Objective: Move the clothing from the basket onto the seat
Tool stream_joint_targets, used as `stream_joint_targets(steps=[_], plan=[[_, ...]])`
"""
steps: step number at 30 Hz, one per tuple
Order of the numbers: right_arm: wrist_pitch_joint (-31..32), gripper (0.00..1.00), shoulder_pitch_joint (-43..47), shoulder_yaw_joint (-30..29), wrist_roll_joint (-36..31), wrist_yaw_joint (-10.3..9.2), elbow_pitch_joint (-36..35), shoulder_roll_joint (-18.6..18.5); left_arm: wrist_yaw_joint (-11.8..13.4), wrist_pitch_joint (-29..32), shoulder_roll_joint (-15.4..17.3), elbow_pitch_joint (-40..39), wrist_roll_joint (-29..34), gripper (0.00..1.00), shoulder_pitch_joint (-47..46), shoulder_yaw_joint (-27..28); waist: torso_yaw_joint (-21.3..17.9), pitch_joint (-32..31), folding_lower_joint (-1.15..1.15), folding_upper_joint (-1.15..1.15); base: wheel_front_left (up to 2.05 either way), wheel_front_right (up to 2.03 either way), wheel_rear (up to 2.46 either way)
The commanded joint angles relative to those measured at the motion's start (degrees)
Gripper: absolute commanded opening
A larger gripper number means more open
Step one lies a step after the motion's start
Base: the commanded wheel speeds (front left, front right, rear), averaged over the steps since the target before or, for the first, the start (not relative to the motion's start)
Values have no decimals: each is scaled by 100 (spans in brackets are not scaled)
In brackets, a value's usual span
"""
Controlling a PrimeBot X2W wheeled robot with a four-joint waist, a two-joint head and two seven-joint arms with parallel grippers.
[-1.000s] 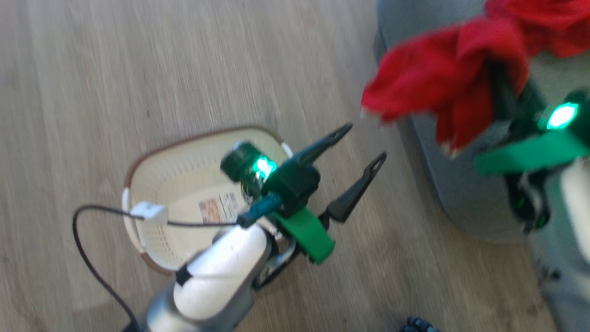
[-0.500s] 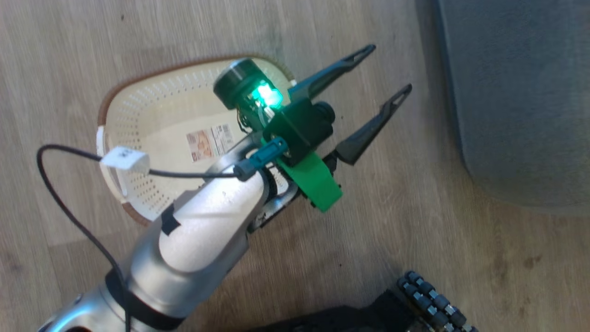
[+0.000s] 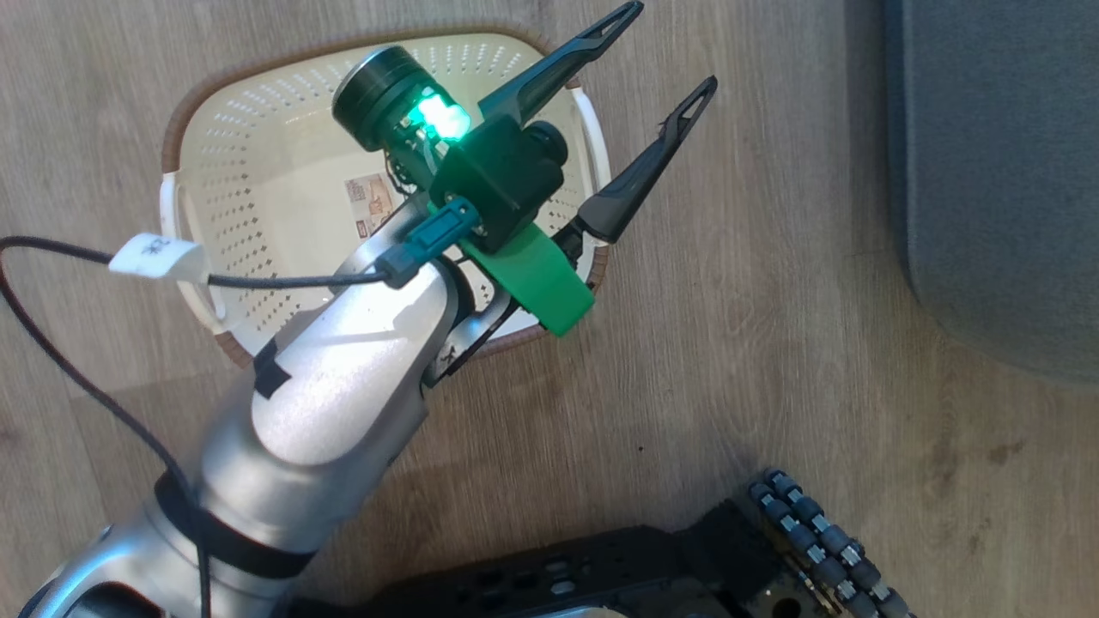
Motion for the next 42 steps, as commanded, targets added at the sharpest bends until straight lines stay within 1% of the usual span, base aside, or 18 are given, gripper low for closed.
stream_joint_targets(steps=[1, 5, 7, 9, 12, 16, 17, 21, 25, 27, 30, 33, 37, 39, 42], plan=[[-158, 100, 30, -71, 69, 13, -128, -174, 29, -33, 80, -179, -54, 100, 58, 117, -34, -45, -2, 0, 0, 0, 0], [-400, 100, 209, 56, 151, 13, -64, -70, 73, -55, 148, -129, -92, 100, 145, 148, -93, -299, -2, 0, 0, 0, 0], [-435, 100, 270, 126, 158, 13, -74, -65, 85, -72, 149, -108, -112, 100, 184, 152, -104, -401, -2, 0, 0, 0, 0], [-463, 100, 437, 284, 178, 13, -115, -60, 112, -116, 139, -54, -162, 100, 276, 164, -120, -631, -2, 0, 0, 0, 0], [-522, 100, 837, 621, 226, 13, -358, -41, 159, -202, 103, 79, -285, 100, 471, 211, -137, -1058, -2, 0, 0, 0, 0], [-762, 100, 1540, 1038, 355, 13, -1010, 20, 218, -316, 82, 310, -520, 100, 889, 334, -190, -1742, -2, 0, 0, 0, 0], [-843, 100, 1944, 1173, 441, 13, -1370, 151, 243, -358, 71, 465, -667, 100, 1154, 420, -194, -2142, -2, 0, 0, 0, 0], [-923, 100, 2784, 1416, 537, 13, -2092, 386, 354, -409, 59, 704, -918, 100, 1679, 672, -122, -2854, -2, 0, 0, 0, 0], [-970, 100, 3612, 1626, 467, 13, -2693, 681, 472, -429, 97, 890, -1122, 100, 2149, 1039, 69, -3406, -2, 0, 0, 0, 0], [-993, 100, 4007, 1712, 429, 13, -2921, 890, 526, -431, 143, 949, -1148, 100, 2373, 1231, 196, -3636, -2, 0, 0, 0, 0], [-1010, 100, 4536, 1994, 366, 13, -3204, 1202, 609, -433, 222, 1009, -1180, 100, 2764, 1573, 366, -3890, -2, 0, 0, 0, 0], [-1066, 100, 4957, 2230, 366, 13, -3333, 1434, 655, -433, 303, 1058, -1157, 100, 3148, 1915, 551, -4125, -2, 0, 0, 0, 0], [-1148, 100, 5473, 2418, 238, 13, -3302, 1696, 693, -434, 339, 1168, -1055, 100, 3534, 2292, 857, -4401, -2, 0, 0, 0, 0], [-1170, 100, 5697, 2443, 181, 13, -3245, 1848, 709, -434, 322, 1218, -986, 100, 3667, 2465, 992, -4520, -2, 0, 0, 0, 0], [-1184, 100, 5924, 2332, -15, 13, -3234, 2094, 745, -434, 249, 1256, -869, 100, 3842, 2737, 1122, -4640, -2, 0, 0, 0, 0]])
